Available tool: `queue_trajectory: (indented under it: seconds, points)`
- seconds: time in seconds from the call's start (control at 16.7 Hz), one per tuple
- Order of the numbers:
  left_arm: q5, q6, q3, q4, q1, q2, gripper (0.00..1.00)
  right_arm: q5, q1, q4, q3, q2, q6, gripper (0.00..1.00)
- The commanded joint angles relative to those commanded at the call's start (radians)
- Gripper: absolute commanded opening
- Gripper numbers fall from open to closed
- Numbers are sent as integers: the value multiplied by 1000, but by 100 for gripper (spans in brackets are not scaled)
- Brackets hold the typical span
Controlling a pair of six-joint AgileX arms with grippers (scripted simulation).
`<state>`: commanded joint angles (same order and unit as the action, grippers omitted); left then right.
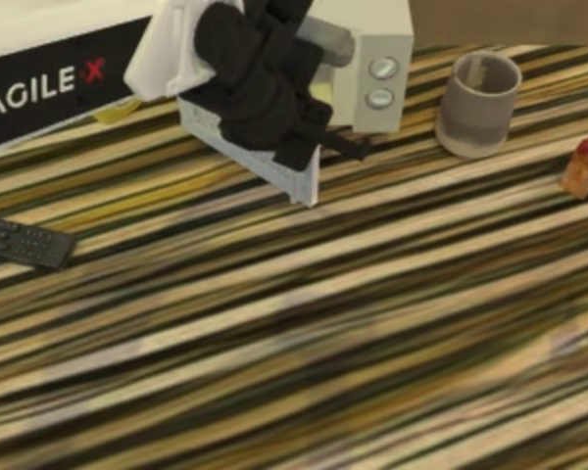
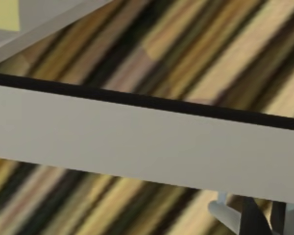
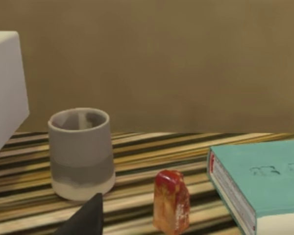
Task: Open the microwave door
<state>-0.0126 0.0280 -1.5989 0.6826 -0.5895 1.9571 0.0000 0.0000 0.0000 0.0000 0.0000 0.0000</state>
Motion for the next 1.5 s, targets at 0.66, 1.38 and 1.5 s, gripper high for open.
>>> queue_trajectory:
  seconds: [0.66,1.38,1.5]
  points:
    - [44,-84,62,-17,27,-46,0,0,0,0,0,0,0,100]
    - [44,-84,62,-17,27,-46,0,0,0,0,0,0,0,100]
    - [44,-84,62,-17,27,-46,0,0,0,0,0,0,0,100]
